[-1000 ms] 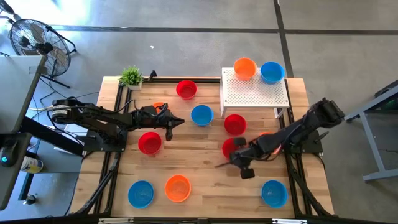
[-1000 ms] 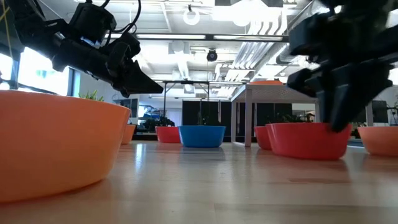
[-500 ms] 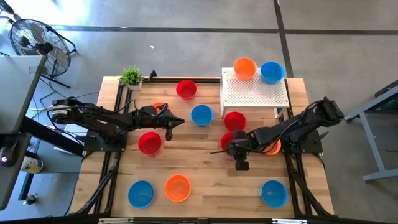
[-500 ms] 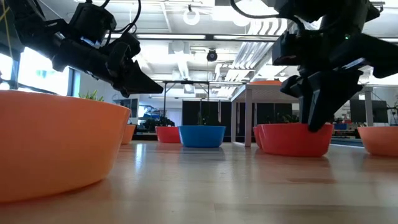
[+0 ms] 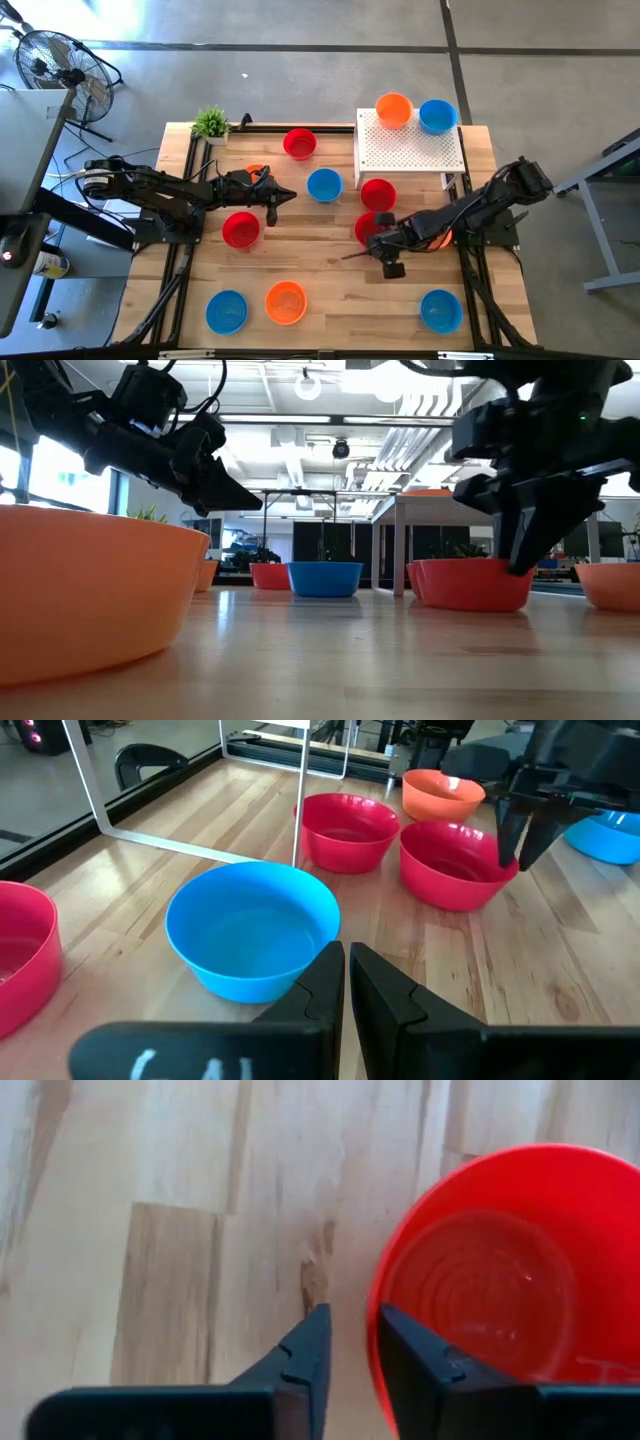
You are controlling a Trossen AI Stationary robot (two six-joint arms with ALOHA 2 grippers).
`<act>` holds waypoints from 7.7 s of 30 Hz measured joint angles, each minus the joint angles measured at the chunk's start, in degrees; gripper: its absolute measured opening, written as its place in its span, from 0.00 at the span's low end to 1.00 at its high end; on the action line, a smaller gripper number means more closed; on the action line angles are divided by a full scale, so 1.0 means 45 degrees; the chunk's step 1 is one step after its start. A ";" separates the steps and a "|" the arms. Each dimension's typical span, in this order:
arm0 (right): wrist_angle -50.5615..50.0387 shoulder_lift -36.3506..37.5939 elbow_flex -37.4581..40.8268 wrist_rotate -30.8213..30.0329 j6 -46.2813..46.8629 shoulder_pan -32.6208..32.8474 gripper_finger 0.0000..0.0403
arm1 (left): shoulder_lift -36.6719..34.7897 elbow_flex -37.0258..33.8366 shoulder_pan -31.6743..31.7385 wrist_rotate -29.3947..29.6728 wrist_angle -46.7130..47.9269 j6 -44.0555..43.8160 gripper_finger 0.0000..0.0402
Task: Pick & Place Mini bowls
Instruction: Put the red bowl on the shelf, then stack the orange bowl on top of the orange bowl on the shelf
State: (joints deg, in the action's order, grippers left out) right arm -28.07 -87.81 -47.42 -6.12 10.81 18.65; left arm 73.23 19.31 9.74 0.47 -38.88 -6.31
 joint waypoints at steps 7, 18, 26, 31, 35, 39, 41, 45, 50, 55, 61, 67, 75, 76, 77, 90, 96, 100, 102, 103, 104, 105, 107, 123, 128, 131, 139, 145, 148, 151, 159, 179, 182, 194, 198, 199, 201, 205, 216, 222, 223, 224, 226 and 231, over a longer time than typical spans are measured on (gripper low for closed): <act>0.0071 0.0003 -0.0257 0.0201 0.0234 -0.0030 0.02 | 0.0000 0.0000 0.0000 0.0000 -0.0008 0.0000 0.05; -0.4390 0.0034 -0.5702 0.0397 0.1226 0.0689 0.01 | 0.0000 0.0000 -0.0003 0.0000 -0.0006 0.0000 0.05; -1.1146 0.0063 -1.0812 -0.2462 0.1924 -0.0701 0.00 | 0.0000 0.0000 -0.0005 0.0000 -0.0006 0.0000 0.05; -1.3453 0.0068 -1.2093 -0.2898 0.1317 -0.3618 0.00 | 0.0000 0.0000 0.0000 0.0000 -0.0004 0.0000 0.05; -1.3682 0.0068 -1.1770 -0.2641 0.0077 -0.6134 0.00 | 0.0000 0.0000 0.0000 0.0000 -0.0004 0.0000 0.05; -1.3356 0.0302 -1.0747 -0.1950 -0.0974 -0.8040 0.00 | 0.0000 0.0000 -0.0004 0.0000 -0.0004 0.0000 0.05; -1.2787 0.0646 -1.0235 -0.1657 -0.1244 -0.8652 0.00 | 0.0000 0.0000 0.0000 0.0000 -0.0004 0.0000 0.05; -1.1485 0.1236 -0.9390 -0.0999 -0.1641 -0.9304 0.00 | 0.0000 0.0000 -0.0004 0.0000 -0.0004 0.0000 0.05; -1.1089 0.1292 -0.8372 -0.0490 -0.1873 -0.9797 0.01 | 0.0000 0.0000 0.0000 0.0000 -0.0004 0.0000 0.05; -1.0867 0.1292 -0.7517 -0.0594 -0.1864 -0.9842 0.01 | 0.0000 0.0000 0.0000 0.0000 -0.0004 0.0000 0.05; -1.0190 0.1297 -0.7368 -0.0386 -0.1810 -0.9764 0.05 | 0.0000 0.0000 0.0000 0.0000 -0.0004 0.0000 0.05; -1.0197 0.1297 -0.7368 -0.0362 -0.1709 -0.9554 0.14 | 0.0000 0.0000 -0.0001 0.0000 -0.0004 0.0000 0.05; -1.0260 0.2042 -0.7368 -0.0596 -0.1442 -0.9380 0.23 | 0.0000 0.0000 -0.0001 0.0000 -0.0004 0.0000 0.05; -1.0264 0.2219 -0.7368 -0.0605 -0.1389 -0.9384 0.23 | 0.0000 0.0000 0.0000 0.0000 -0.0004 0.0000 0.05; -1.0269 0.2396 -0.7368 -0.0605 -0.1313 -0.9384 0.22 | 0.0000 0.0000 0.0000 0.0000 -0.0004 0.0000 0.05; -0.8468 0.3351 -0.6800 0.0941 -0.2025 -0.8885 0.17 | 0.0000 0.0000 0.0000 0.0000 -0.0004 0.0000 0.05; -0.7132 0.3347 -0.5895 0.0440 -0.2485 -0.8120 0.01 | 0.0000 0.0000 0.0000 0.0000 -0.0004 0.0000 0.05; -0.6254 0.3342 -0.5322 0.0442 -0.2652 -0.7863 0.04 | 0.0000 0.0000 0.0000 0.0000 -0.0004 0.0000 0.05; -0.5614 0.3366 -0.5000 0.0483 -0.2744 -0.7762 0.03 | 0.0000 0.0000 -0.0003 0.0000 -0.0007 0.0000 0.05; -0.5254 0.3376 -0.4804 0.0489 -0.2803 -0.7733 0.02 | 0.0000 0.0000 -0.0001 0.0000 -0.0007 0.0000 0.05; -0.4907 0.3376 -0.4604 0.0543 -0.2939 -0.7694 0.01 | 0.0000 0.0000 -0.0001 0.0000 -0.0004 0.0000 0.05; -0.4534 0.3376 -0.4398 0.0659 -0.3030 -0.7666 0.01 | 0.0000 0.0000 -0.0005 0.0000 -0.0004 0.0000 0.05; -0.3698 0.3376 -0.3940 0.0889 -0.3045 -0.7619 0.01 | 0.0000 0.0000 0.0000 0.0000 -0.0035 0.0000 0.05; -0.1192 0.4946 -0.1559 -0.0901 -0.2476 -0.7203 0.00 | -0.0005 0.0342 -0.0005 0.0022 0.0481 -0.0553 0.05; -0.1729 0.5514 -0.1564 -0.2230 -0.2414 -0.7202 0.00 | -0.0005 0.1458 -0.0005 -0.0020 0.2271 -0.0040 0.05; -0.1744 0.5875 -0.1564 -0.2299 -0.2409 -0.6987 0.00 | -0.0005 0.2333 -0.0005 0.0022 0.3954 0.0170 0.05; -0.1695 0.6271 -0.1564 -0.3082 -0.2127 -0.5044 0.00 | -0.0259 0.3419 -0.0005 0.0382 0.6849 0.1387 0.05; 0.1110 0.6324 -0.0698 -0.5088 -0.1385 -0.2771 0.00 | -0.1879 0.3410 -0.0005 0.2000 0.9647 0.2016 0.05; 0.4562 0.6266 0.0894 -0.5073 -0.1393 -0.1881 0.00 | -0.2700 0.3424 0.0000 0.2065 1.0566 0.1986 0.05; 0.8106 0.6256 0.2655 -0.4426 -0.1539 -0.1368 0.00 | -0.3154 0.3429 -0.0008 0.1611 1.1124 0.1966 0.05; 1.3732 0.6256 0.5757 -0.4268 -0.2775 -0.0801 0.00 | -0.3400 0.3419 -0.0005 0.0802 1.2591 0.1301 0.05; 1.4973 0.6256 0.5992 -0.4292 -0.3819 -0.0811 0.00 | -0.2126 0.3410 0.0005 0.3081 1.4115 -0.0511 0.36; 1.4973 0.6256 0.5994 -0.3914 -0.3842 -0.0811 0.00 | -0.1215 0.3410 0.0010 0.3387 1.3599 -0.0062 0.37; 1.5080 0.6256 0.5989 -0.1966 -0.3803 -0.0806 0.00 | 0.0398 0.3410 0.0010 0.4450 1.3242 -0.0032 0.27; 1.5167 0.6256 0.5989 -0.1975 -0.3837 -0.0806 0.00 | 0.0398 0.3410 0.0010 0.4431 1.3245 0.0325 0.13; 1.5224 0.6257 0.5989 -0.1975 -0.3850 -0.0806 0.00 | 0.0398 0.3410 0.0010 0.4379 1.3259 0.0505 0.09; 1.5282 0.6259 0.5979 -0.1975 -0.4033 -0.0806 0.00 | 0.0398 0.3410 0.0010 0.4207 1.3342 0.0956 0.03; 1.5250 0.6256 0.5979 -0.1975 -0.4119 -0.0806 0.00 | 0.0393 0.3467 0.0000 0.3957 1.3394 0.1325 0.03; 1.5248 0.6257 0.5979 -0.1979 -0.4086 -0.0806 0.00 | 0.0078 0.6010 -0.1124 0.2671 1.4402 0.1447 0.01; 1.5226 0.6261 0.5979 -0.1980 -0.4124 -0.0806 0.00 | 0.0346 0.6552 -0.3655 0.2005 1.2418 0.0994 0.01; 1.5226 0.6261 0.5979 -0.1980 -0.4133 -0.0806 0.00 | 0.0481 0.6551 -0.4009 0.1884 1.1928 0.0898 0.01; 1.5230 0.6258 0.5979 -0.1980 -0.4133 -0.0806 0.00 | 0.0656 0.6547 -0.4344 0.1761 1.1374 0.0775 0.01; 1.5240 0.6260 0.5979 -0.2035 -0.4137 -0.0806 0.00 | 0.1185 0.6562 -0.4885 0.1656 1.0128 0.0659 0.00; 1.5198 0.6259 0.5979 -0.2245 -0.4107 -0.0806 0.00 | 0.2744 0.6552 -0.5693 0.1790 0.8004 0.0626 0.00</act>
State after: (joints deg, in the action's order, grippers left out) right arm 40.32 -59.65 -20.51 -16.22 -7.67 15.03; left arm 85.58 48.80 -15.88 8.53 -2.86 -3.49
